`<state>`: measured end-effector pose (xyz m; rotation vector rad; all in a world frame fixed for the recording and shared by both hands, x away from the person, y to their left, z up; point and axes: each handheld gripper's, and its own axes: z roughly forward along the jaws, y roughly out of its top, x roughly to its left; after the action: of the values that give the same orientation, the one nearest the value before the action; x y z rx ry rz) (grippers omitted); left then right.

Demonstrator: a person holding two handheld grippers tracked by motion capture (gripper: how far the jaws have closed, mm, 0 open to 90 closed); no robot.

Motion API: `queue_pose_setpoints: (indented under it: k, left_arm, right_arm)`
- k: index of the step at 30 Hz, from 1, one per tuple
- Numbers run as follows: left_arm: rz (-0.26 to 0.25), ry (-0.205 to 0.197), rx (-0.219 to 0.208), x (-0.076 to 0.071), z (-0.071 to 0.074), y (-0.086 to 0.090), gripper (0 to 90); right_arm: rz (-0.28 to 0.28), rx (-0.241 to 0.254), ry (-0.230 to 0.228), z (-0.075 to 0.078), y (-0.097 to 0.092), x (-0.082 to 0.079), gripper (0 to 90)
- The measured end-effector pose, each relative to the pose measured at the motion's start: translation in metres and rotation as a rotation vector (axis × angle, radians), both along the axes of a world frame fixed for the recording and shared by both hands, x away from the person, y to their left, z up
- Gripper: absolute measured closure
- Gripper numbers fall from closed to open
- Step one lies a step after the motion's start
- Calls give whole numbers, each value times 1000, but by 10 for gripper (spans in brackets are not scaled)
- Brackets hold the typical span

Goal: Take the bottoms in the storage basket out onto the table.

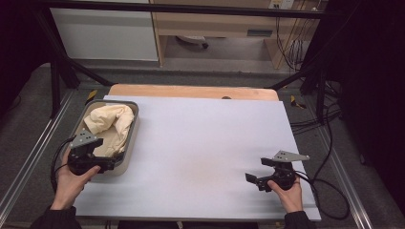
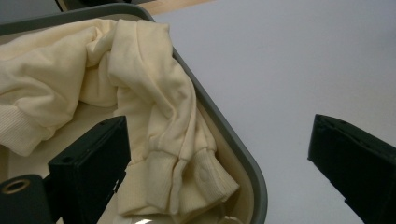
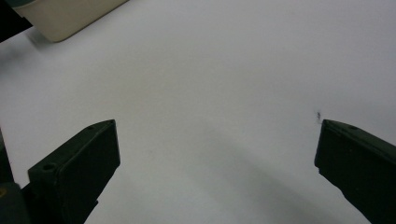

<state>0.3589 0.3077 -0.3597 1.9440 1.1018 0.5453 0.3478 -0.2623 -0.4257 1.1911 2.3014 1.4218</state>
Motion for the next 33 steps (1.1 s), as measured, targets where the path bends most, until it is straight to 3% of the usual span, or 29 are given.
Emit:
queue_pose_setpoints:
  k: [33]
  left_arm:
    - [105,42,43,61,16,1,57]
  right_arm:
    - [1,-11,8,-1,1,0,5]
